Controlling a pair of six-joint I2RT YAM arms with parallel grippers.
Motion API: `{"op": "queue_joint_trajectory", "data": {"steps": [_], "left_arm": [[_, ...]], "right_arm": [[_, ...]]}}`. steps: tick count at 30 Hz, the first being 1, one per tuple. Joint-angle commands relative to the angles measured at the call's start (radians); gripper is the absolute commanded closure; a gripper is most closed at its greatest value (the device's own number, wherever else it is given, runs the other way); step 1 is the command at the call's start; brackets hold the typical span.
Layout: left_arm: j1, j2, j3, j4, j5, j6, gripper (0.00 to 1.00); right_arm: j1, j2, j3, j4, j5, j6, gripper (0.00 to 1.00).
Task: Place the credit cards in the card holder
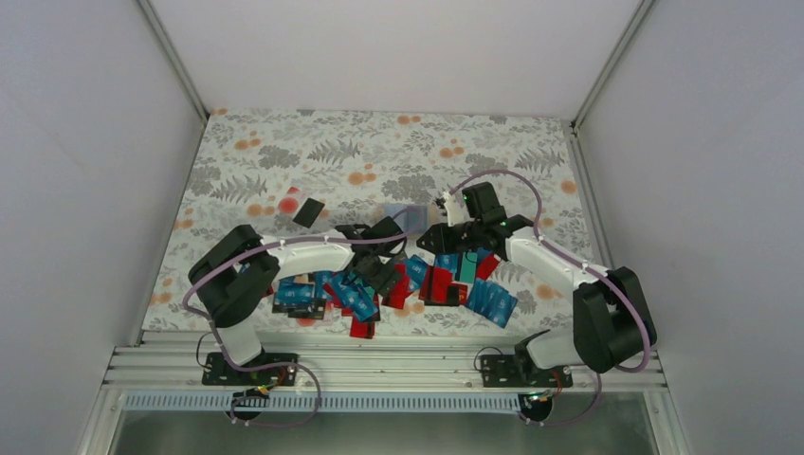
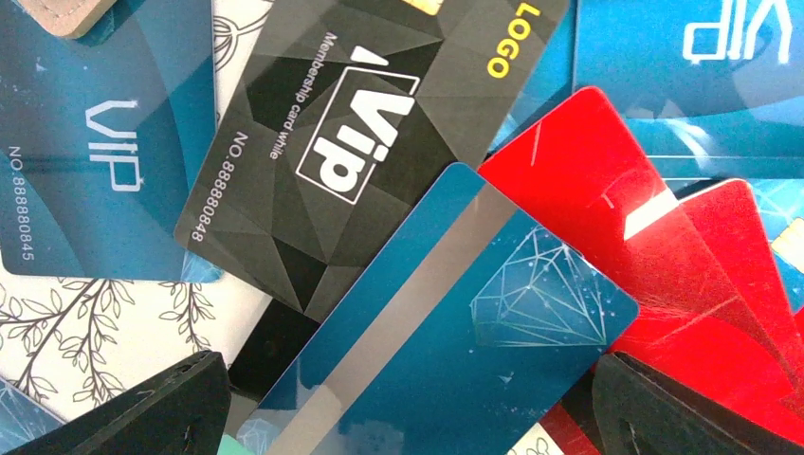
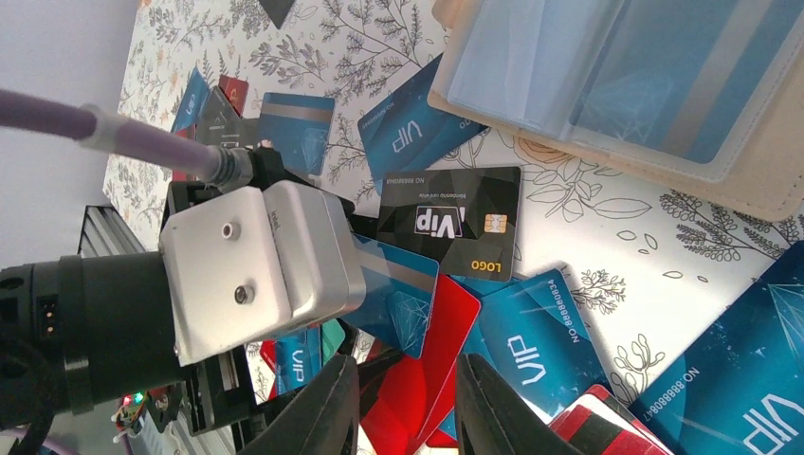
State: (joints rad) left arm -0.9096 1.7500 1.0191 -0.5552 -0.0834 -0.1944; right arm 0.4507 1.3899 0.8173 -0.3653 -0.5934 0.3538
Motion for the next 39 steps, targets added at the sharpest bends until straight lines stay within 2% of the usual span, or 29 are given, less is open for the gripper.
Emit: {"op": "queue_joint_trajectory", "data": {"steps": [1,4,15,26,28,33,39], "left_arm": [[0.015,0.040,0.002,-0.004,0.037,0.016,0.05],[0.016,0.058,-0.001,-0.008,0.044,0.007,0.07],[0.007,0.042,-0.008,-0.034,0.068,-0.068,0.25],[-0.031,0.062,0.068,-0.074,0.161,-0.279,0.41],[-0.035,0.073,0.079,-0.086,0.150,-0.294,0.41],[-0.035,0.066,0.074,-0.111,0.097,-0.284,0.19],[-0.038,0.062,0.030,-0.096,0.068,-0.236,0.17]], "right_arm": [[0.002,-0.008,0.000,-0.017,0.004,-0.017,0.73],[0.001,0.000,0.009,-0.024,0.004,-0.022,0.73],[0.000,0.034,0.017,-0.012,-0.013,-0.022,0.74],[0.000,0.046,0.018,0.000,-0.016,-0.010,0.75],[0.000,0.049,0.017,0.000,-0.016,-0.007,0.76],[0.000,0.045,0.012,-0.001,-0.014,-0.006,0.76],[-0.001,0.048,0.006,0.008,-0.013,0.001,0.76]]}}
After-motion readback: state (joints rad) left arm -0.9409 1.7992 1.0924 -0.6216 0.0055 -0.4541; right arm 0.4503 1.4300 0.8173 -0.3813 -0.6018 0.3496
